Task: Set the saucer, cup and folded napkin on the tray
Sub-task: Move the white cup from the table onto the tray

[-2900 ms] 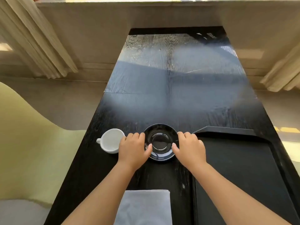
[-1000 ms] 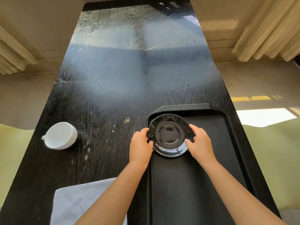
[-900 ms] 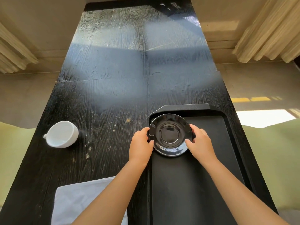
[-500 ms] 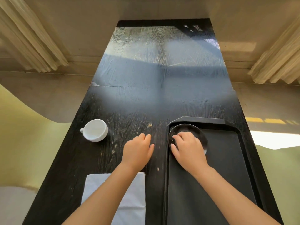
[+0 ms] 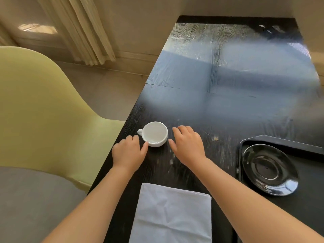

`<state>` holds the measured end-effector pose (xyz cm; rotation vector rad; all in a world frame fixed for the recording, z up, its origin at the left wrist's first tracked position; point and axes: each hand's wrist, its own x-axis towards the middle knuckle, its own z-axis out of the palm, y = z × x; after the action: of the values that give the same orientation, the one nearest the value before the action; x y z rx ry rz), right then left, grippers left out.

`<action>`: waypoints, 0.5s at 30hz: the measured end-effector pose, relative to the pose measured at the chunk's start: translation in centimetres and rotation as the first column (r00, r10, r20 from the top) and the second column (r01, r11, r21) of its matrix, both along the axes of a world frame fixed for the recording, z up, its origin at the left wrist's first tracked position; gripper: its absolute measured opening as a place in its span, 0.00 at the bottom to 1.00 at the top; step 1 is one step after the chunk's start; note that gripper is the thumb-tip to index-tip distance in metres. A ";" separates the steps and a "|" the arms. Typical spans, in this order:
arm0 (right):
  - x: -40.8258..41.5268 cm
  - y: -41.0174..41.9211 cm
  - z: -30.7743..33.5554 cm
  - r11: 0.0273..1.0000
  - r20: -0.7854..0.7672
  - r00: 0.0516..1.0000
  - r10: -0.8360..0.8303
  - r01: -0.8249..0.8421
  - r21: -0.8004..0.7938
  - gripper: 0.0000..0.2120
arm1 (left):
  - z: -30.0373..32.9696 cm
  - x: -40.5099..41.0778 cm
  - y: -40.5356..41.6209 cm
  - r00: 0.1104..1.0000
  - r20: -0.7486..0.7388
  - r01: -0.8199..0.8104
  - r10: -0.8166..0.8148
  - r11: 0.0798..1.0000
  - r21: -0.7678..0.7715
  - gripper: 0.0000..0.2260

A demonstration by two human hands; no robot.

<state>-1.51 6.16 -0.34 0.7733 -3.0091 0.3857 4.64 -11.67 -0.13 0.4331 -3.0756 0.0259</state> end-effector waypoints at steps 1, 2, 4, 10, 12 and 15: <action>-0.7 -0.9 -0.2 1.000 0.002 1.000 -0.013 0.013 0.008 0.20 | -0.3 -0.6 -0.2 1.000 -0.002 -0.004 0.004 1.000 0.022 0.20; -1.5 -1.6 -0.5 0.999 0.005 1.000 -0.020 0.020 0.025 0.21 | -0.5 -1.2 -0.3 1.000 0.001 -0.007 0.007 0.999 0.043 0.20; -2.7 -2.6 -0.9 0.997 0.015 1.000 -0.012 0.010 0.079 0.22 | -1.2 -2.1 -0.3 1.000 0.027 -0.013 0.011 0.997 0.076 0.22; -4.9 -3.5 -1.5 0.988 0.200 0.977 0.067 -0.093 0.125 0.28 | -2.9 -2.8 -0.2 0.995 0.072 -0.076 0.062 0.973 0.220 0.23; -5.2 -3.8 -1.4 0.992 0.332 0.940 0.077 -0.105 0.067 0.27 | -3.1 -2.9 -0.4 0.992 0.091 -0.113 0.085 0.922 0.372 0.21; -5.2 -4.2 -1.3 0.999 0.395 0.917 0.049 -0.048 -0.013 0.24 | -3.5 -3.1 -0.4 0.980 0.141 -0.201 0.143 0.699 0.686 0.18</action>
<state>-6.68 1.94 -1.64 0.8659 -3.3628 0.6178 1.55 -12.06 -3.66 0.7497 -2.9790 -1.1812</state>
